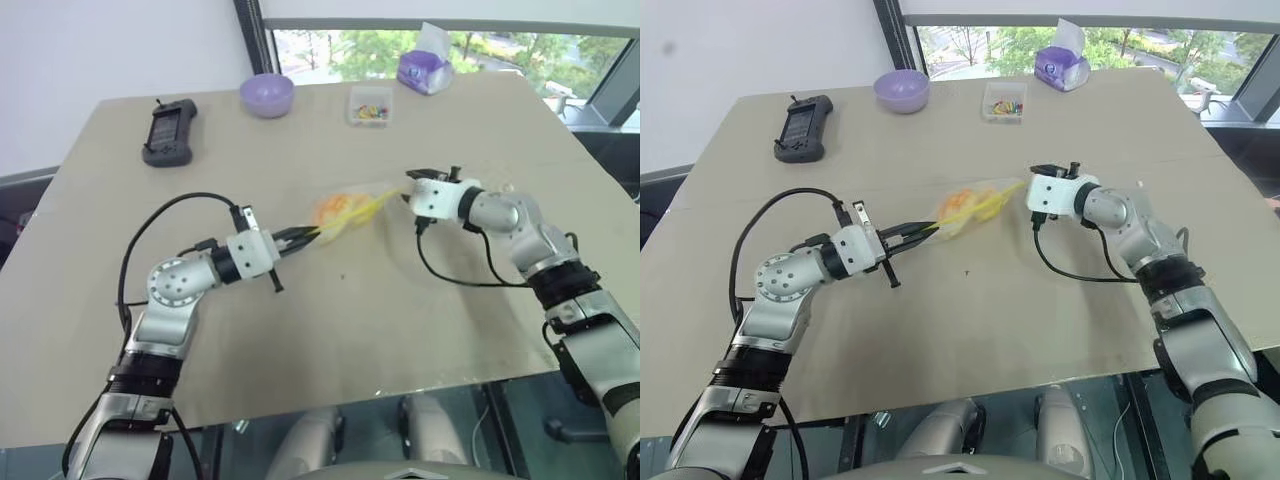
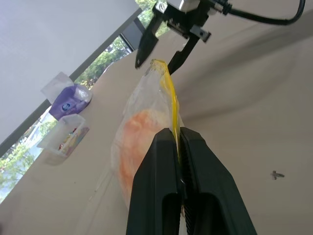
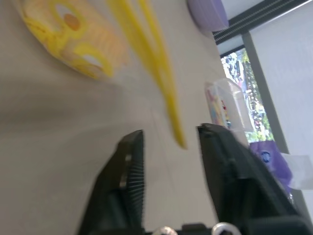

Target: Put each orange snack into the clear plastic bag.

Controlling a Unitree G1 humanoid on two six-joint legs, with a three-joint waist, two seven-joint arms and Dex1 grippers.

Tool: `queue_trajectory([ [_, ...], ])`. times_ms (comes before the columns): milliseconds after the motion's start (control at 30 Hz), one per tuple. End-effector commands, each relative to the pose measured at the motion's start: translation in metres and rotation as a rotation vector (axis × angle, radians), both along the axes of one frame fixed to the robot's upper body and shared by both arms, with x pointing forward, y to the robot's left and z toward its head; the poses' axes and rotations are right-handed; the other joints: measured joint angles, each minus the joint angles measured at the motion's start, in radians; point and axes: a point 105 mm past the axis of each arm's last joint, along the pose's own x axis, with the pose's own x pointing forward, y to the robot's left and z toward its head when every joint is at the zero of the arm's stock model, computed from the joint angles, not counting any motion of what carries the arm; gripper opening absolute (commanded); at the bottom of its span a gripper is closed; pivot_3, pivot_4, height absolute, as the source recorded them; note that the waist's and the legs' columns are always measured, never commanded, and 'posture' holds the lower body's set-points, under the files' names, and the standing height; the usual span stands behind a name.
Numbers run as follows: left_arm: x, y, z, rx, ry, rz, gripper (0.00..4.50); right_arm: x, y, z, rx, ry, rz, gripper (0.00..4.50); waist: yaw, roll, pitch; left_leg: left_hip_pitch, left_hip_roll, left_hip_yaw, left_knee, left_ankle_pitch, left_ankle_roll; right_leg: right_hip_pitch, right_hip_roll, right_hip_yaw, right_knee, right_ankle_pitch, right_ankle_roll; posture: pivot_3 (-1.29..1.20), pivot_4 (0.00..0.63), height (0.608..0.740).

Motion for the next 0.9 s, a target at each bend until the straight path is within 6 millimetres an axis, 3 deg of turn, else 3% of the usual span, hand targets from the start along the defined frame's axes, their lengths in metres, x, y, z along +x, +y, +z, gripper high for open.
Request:
queue_trajectory([
  [33, -0.003, 0.003, 0.012, -0.009, -0.052, 0.013, 0.00, -0.001, 0.008, 0.019, 0.006, -0.064, 0.063, 0.22, 0.000, 0.000, 0.000, 0.000, 0.000, 0.000, 0.000, 0.000, 0.000, 0.000, 0.000, 0.000, 0.000, 0.000, 0.000, 0.00, 0.150, 0.740],
  [67, -0.002, 0.003, 0.014, -0.016, -0.054, 0.017, 0.00, -0.003, 0.008, 0.020, 0.011, -0.052, 0.080, 0.03, 0.001, 0.000, 0.000, 0.000, 0.000, 0.000, 0.000, 0.000, 0.000, 0.000, 0.000, 0.000, 0.000, 0.000, 0.000, 0.00, 0.150, 0.740],
  [167, 0.003, 0.004, 0.021, -0.048, -0.058, 0.030, 0.00, -0.006, 0.003, 0.030, 0.034, -0.054, 0.093, 0.03, 0.001, 0.000, 0.000, 0.000, 0.000, 0.000, 0.000, 0.000, 0.000, 0.000, 0.000, 0.000, 0.000, 0.000, 0.000, 0.00, 0.150, 0.740],
  [400, 0.037, 0.019, 0.065, -0.284, -0.016, 0.144, 0.00, -0.031, -0.042, 0.098, 0.086, -0.136, 0.020, 0.03, 0.003, 0.001, 0.001, -0.002, 0.000, -0.002, 0.001, 0.000, 0.000, -0.002, 0.000, -0.002, 0.000, 0.000, 0.000, 0.00, 0.150, 0.740],
  [500, 0.052, 0.014, 0.058, -0.259, 0.074, 0.150, 0.00, -0.032, -0.059, 0.091, 0.061, -0.084, -0.050, 0.03, 0.007, 0.000, 0.000, -0.003, -0.001, -0.003, 0.001, 0.000, 0.000, -0.001, 0.000, -0.002, 0.000, 0.000, 0.000, 0.00, 0.150, 0.740],
  [600, 0.076, -0.002, 0.054, -0.178, 0.050, 0.174, 0.00, -0.020, -0.077, 0.092, 0.065, -0.130, -0.159, 0.03, 0.008, 0.000, 0.000, -0.001, -0.001, -0.002, 0.002, 0.000, 0.000, 0.001, -0.001, -0.002, 0.000, 0.000, 0.000, 0.00, 0.150, 0.740],
  [667, 0.087, -0.011, 0.065, -0.179, -0.008, 0.187, 0.00, -0.013, -0.084, 0.101, 0.083, -0.194, -0.207, 0.03, 0.010, -0.001, 0.001, -0.001, -0.002, -0.001, 0.003, 0.000, 0.000, 0.001, -0.001, -0.002, 0.001, 0.000, 0.000, 0.00, 0.150, 0.740],
  [733, 0.093, -0.016, 0.090, -0.236, -0.109, 0.190, 0.00, -0.016, -0.086, 0.109, 0.078, -0.263, -0.214, 0.03, 0.008, -0.001, 0.001, -0.002, -0.002, -0.001, 0.004, 0.000, 0.000, -0.001, -0.001, -0.002, 0.002, 0.000, 0.000, 0.00, 0.150, 0.740],
  [800, 0.084, -0.017, 0.087, -0.203, -0.155, 0.137, 0.00, -0.030, -0.081, 0.097, 0.082, -0.241, -0.171, 0.03, 0.001, -0.001, 0.001, -0.004, -0.001, -0.001, 0.003, 0.000, 0.000, -0.003, -0.001, -0.001, 0.002, 0.000, 0.000, 0.00, 0.150, 0.740],
  [900, 0.060, -0.014, 0.043, -0.070, -0.125, 0.046, 0.00, -0.062, -0.061, 0.048, 0.095, -0.089, -0.085, 0.03, -0.004, 0.001, -0.004, -0.003, 0.000, -0.001, 0.001, 0.000, 0.000, -0.005, -0.002, -0.002, -0.001, 0.000, 0.000, 0.00, 0.150, 0.740],
])
